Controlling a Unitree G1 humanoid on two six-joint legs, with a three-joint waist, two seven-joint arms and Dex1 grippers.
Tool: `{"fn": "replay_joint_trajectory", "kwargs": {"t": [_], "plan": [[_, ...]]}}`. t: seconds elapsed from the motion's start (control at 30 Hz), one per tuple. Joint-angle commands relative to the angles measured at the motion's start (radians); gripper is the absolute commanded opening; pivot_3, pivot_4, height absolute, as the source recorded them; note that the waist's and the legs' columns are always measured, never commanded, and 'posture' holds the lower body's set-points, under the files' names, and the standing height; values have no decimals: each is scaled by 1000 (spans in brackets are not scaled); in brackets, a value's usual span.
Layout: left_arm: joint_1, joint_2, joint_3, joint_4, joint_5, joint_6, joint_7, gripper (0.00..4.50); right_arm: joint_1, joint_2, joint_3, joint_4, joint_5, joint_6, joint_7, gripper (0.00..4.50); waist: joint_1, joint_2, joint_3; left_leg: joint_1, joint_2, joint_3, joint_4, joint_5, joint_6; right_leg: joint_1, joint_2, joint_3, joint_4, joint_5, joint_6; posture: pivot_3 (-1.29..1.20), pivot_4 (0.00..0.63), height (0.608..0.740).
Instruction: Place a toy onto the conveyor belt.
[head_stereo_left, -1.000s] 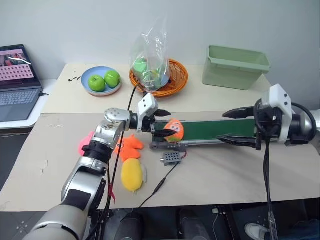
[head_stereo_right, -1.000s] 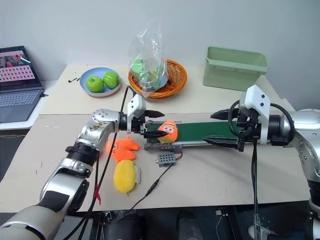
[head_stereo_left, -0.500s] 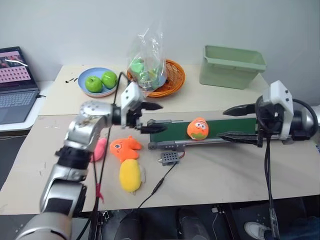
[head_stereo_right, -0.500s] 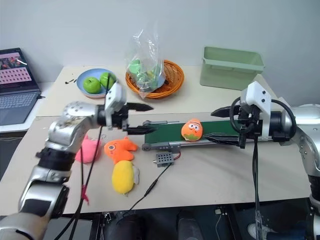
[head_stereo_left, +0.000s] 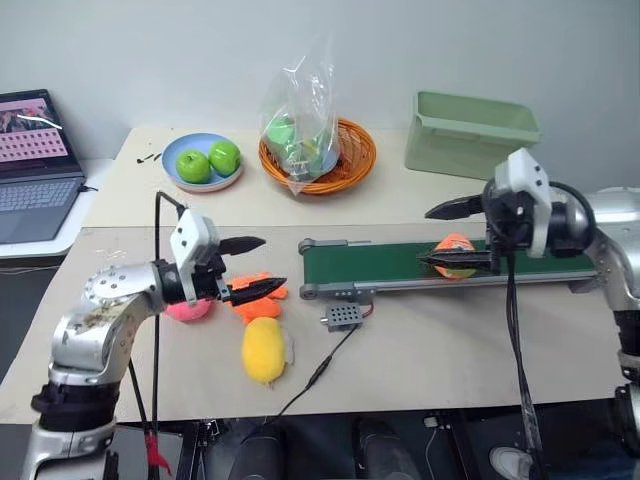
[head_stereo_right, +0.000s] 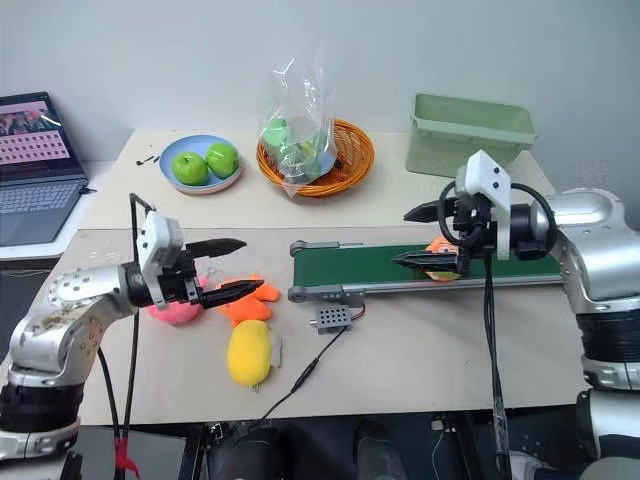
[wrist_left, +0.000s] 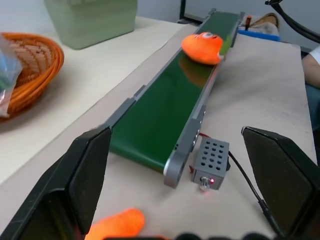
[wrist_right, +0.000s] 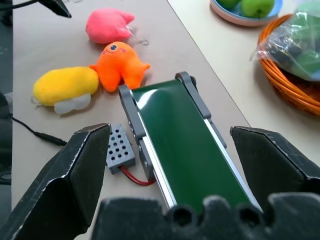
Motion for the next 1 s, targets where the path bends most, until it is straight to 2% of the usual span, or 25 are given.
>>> {"fn": "replay_joint_trajectory", "kwargs": {"t": [0.03,0.33,0.47,1.0], "plan": [[-27,-12,11,-58,-53,30,46,4421,-51,8,2,21,-13,-34,27,4500,0,0,0,0,0,0,0,0,0,0,0,0,0,0,0,0,150,740],[-65,23,-32,-24,-81,93,50,4421,-57,30,6,-6,-2,-5,35,4500,-5,0,0,1,0,0,0,0,0,1,0,0,0,0,0,0,150,740],[-120,20,-27,11,-95,105,64,4421,-73,43,-4,7,0,-4,32,4500,-5,0,0,1,0,0,0,0,0,1,0,0,0,0,0,0,150,740],[-158,16,-24,33,-123,120,88,4421,-79,53,-8,18,-7,-13,39,4500,-6,0,0,1,0,0,0,0,0,1,0,0,0,0,0,0,150,740]]}}
